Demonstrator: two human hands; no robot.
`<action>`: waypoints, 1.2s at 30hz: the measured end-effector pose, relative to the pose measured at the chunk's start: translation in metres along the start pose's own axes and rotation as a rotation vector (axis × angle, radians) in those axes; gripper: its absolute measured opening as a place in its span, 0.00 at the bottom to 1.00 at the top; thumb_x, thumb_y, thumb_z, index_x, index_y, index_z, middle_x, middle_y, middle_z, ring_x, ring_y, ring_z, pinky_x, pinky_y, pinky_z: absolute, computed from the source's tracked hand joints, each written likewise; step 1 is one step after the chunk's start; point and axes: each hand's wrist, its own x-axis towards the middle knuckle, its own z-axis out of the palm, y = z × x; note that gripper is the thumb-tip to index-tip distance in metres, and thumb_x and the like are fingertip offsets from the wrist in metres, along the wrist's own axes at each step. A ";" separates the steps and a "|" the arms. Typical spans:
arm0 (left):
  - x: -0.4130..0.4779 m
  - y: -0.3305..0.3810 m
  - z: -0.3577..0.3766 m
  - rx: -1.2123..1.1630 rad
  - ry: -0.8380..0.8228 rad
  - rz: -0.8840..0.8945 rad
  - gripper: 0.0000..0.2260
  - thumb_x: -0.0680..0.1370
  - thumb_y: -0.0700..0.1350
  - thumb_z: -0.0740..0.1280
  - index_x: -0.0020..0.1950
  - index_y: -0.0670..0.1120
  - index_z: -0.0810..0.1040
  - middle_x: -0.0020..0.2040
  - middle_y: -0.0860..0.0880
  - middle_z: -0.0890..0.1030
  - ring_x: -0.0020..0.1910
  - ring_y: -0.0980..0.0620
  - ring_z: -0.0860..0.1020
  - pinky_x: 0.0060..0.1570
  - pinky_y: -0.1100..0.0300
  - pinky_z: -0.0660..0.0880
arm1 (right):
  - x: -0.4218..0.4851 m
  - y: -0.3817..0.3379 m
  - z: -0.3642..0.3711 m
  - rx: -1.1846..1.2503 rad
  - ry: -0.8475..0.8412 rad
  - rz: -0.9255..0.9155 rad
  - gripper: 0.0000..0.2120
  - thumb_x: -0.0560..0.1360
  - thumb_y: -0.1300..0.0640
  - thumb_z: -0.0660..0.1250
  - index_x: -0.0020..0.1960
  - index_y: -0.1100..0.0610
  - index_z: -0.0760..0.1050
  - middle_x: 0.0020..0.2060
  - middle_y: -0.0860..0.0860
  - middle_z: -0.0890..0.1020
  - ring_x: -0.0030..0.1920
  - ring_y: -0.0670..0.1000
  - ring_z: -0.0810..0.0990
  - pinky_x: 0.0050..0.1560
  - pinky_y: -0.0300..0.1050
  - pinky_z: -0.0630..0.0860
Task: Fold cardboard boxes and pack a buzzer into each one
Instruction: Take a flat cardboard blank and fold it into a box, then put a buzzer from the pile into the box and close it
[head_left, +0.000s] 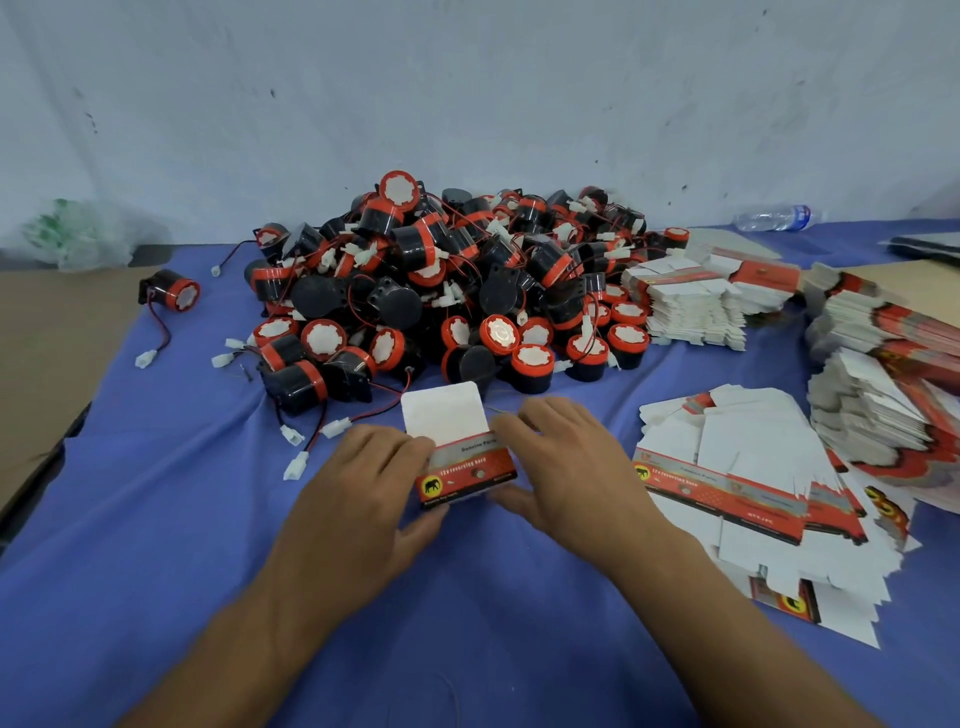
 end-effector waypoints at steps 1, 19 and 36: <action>-0.001 0.002 0.001 -0.020 -0.010 -0.053 0.19 0.74 0.52 0.69 0.56 0.39 0.80 0.50 0.45 0.81 0.47 0.43 0.79 0.50 0.56 0.73 | 0.001 -0.003 0.002 0.018 -0.021 0.027 0.21 0.77 0.43 0.67 0.64 0.53 0.70 0.55 0.50 0.76 0.53 0.53 0.73 0.51 0.45 0.69; -0.005 -0.037 -0.015 -0.393 -0.133 -0.567 0.10 0.71 0.47 0.77 0.38 0.54 0.77 0.53 0.60 0.74 0.43 0.60 0.74 0.39 0.71 0.67 | 0.011 0.024 0.021 0.577 -0.012 0.204 0.25 0.80 0.39 0.60 0.69 0.54 0.69 0.56 0.48 0.78 0.53 0.47 0.77 0.57 0.49 0.76; -0.008 -0.043 -0.014 -0.842 -0.204 -0.668 0.42 0.55 0.65 0.76 0.65 0.64 0.62 0.55 0.61 0.81 0.52 0.66 0.78 0.44 0.70 0.74 | 0.051 0.023 0.036 0.445 -0.050 0.089 0.21 0.77 0.64 0.64 0.70 0.58 0.70 0.68 0.55 0.70 0.65 0.58 0.70 0.64 0.51 0.70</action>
